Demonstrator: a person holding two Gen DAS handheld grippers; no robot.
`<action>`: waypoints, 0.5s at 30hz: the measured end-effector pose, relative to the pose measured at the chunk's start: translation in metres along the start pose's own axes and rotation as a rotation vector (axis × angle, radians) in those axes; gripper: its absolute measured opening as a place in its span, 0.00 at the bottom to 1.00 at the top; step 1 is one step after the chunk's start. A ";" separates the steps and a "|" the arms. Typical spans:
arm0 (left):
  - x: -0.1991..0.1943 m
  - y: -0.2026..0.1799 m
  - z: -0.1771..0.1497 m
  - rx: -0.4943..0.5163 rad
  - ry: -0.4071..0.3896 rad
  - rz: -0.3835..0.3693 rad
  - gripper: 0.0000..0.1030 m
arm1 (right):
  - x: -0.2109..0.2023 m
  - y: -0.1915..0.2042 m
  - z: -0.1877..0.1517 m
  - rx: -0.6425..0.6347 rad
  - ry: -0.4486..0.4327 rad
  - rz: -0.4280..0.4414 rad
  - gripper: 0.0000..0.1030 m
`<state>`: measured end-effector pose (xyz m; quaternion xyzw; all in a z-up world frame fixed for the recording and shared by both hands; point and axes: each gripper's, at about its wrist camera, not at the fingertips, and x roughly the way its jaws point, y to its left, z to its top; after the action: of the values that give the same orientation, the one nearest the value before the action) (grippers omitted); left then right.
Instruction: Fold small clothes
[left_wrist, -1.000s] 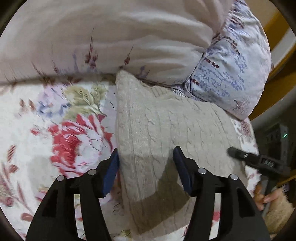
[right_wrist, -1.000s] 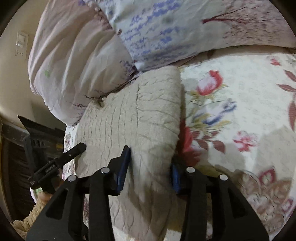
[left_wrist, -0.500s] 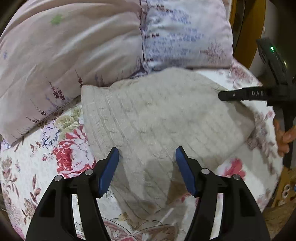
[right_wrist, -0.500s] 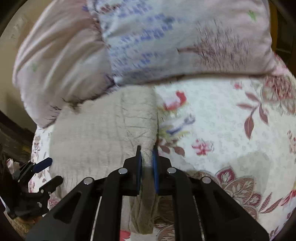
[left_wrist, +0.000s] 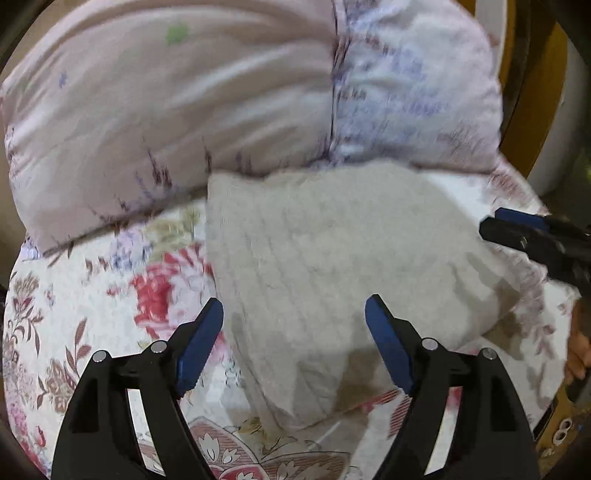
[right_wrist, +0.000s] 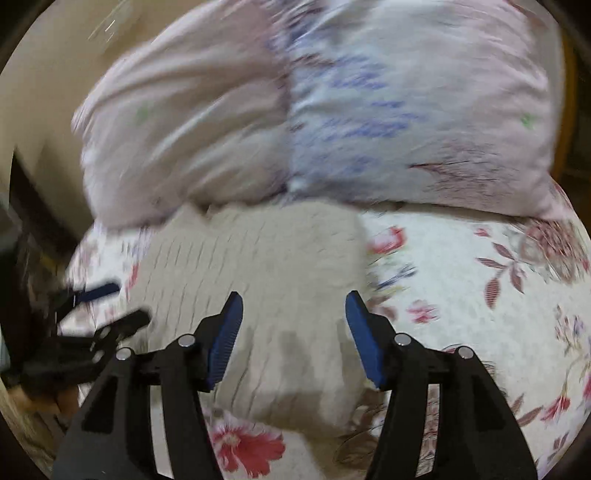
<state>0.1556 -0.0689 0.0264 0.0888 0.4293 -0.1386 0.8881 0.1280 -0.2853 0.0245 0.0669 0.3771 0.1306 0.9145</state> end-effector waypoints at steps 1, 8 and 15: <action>0.009 -0.002 -0.003 0.004 0.032 0.013 0.78 | 0.014 0.009 -0.003 -0.021 0.040 -0.007 0.55; 0.016 0.001 -0.011 -0.063 0.062 0.017 0.82 | 0.041 0.017 -0.021 -0.046 0.135 -0.079 0.65; -0.022 0.030 -0.036 -0.166 -0.027 0.094 0.88 | -0.011 0.009 -0.029 0.007 -0.003 -0.169 0.95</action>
<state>0.1258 -0.0269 0.0230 0.0333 0.4228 -0.0619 0.9035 0.0987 -0.2795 0.0136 0.0381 0.3806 0.0514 0.9225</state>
